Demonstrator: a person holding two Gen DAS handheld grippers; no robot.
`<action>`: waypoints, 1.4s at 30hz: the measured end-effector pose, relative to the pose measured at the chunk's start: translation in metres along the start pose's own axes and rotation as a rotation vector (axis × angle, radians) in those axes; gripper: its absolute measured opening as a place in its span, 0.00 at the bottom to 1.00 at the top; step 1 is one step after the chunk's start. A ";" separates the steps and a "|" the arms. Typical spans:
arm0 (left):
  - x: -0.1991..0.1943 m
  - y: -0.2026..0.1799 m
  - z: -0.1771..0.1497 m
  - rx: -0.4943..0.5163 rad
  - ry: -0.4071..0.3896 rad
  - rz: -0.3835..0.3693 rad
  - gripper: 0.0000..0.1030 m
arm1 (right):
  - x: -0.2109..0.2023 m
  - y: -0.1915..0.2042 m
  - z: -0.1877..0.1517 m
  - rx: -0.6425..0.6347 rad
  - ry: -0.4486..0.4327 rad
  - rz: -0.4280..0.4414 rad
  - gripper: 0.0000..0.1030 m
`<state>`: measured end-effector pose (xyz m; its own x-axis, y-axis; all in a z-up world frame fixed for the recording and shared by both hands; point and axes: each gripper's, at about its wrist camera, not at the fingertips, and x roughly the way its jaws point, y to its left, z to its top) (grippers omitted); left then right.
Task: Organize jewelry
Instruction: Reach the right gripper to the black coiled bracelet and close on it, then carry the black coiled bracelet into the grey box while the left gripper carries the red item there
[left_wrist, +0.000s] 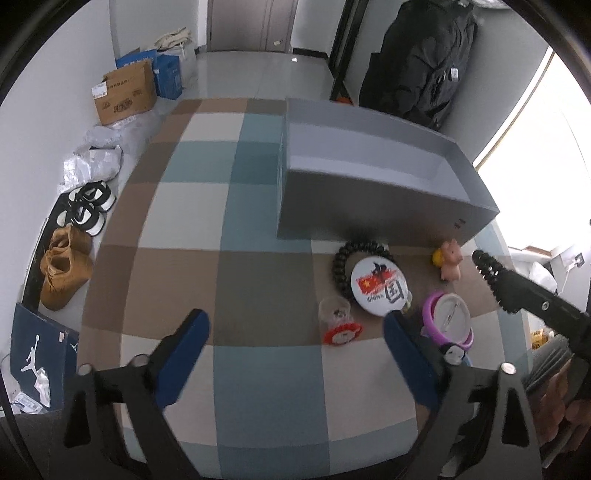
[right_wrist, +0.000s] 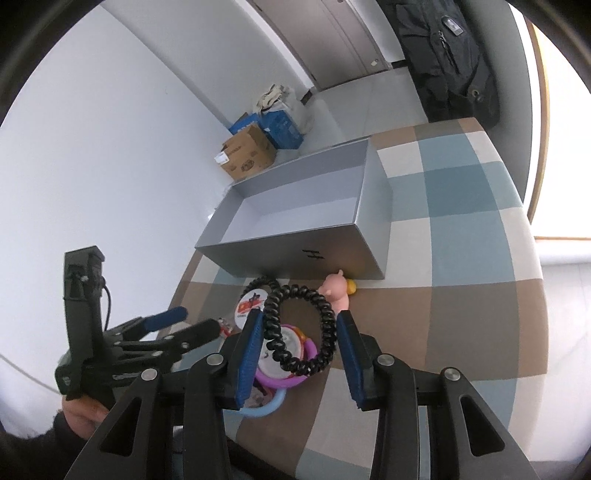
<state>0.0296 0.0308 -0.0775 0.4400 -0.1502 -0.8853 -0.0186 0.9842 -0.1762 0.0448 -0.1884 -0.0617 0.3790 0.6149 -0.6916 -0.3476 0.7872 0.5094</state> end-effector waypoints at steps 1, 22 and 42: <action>0.002 -0.001 0.000 0.000 0.007 -0.002 0.82 | 0.000 0.001 0.000 -0.002 -0.001 0.000 0.38; -0.011 -0.006 0.000 -0.031 -0.021 -0.148 0.23 | -0.010 0.006 0.000 -0.027 -0.049 -0.001 0.38; -0.060 -0.018 0.056 0.000 -0.221 -0.175 0.23 | -0.035 0.037 0.049 -0.120 -0.161 0.014 0.38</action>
<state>0.0535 0.0277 0.0026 0.6216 -0.2934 -0.7264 0.0749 0.9452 -0.3177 0.0607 -0.1779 0.0065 0.5022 0.6329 -0.5892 -0.4501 0.7731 0.4469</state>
